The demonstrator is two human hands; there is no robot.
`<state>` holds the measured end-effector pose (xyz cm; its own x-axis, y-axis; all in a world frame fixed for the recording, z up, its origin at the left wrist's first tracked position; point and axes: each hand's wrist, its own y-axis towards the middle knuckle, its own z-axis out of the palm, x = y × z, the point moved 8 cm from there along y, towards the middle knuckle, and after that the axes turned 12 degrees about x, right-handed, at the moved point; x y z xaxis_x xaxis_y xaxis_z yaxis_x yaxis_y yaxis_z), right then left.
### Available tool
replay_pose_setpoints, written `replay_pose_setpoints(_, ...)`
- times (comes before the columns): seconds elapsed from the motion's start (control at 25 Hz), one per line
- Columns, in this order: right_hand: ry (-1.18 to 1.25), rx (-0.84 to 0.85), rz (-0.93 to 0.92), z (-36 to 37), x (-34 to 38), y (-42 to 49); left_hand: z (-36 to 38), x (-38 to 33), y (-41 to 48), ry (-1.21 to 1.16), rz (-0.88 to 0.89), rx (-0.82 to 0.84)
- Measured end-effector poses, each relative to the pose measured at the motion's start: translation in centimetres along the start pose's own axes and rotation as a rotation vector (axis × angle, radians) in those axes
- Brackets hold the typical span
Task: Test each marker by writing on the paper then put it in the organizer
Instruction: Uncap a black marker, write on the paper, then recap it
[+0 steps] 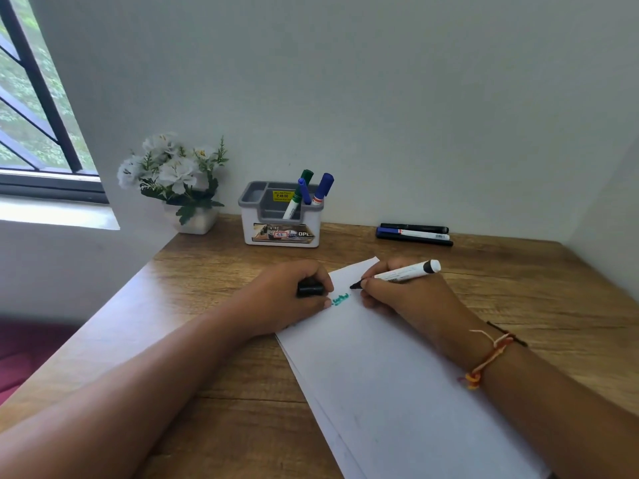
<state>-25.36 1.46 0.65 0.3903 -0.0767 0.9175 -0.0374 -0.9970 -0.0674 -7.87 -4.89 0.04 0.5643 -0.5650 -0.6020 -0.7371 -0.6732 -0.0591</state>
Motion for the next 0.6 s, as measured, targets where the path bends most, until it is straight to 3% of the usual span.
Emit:
replay_pose_setpoints(0.44, -0.191, -0.040, -0.029, 0.12, 0.34, 0.13, 0.20, 0.40, 0.35, 0.002, 0.012, 0.026)
replay_pose_setpoints(0.6, -0.159, -0.034, -0.003, -0.20, 0.02, 0.35, 0.35, 0.48, 0.43, 0.006, -0.004, 0.038)
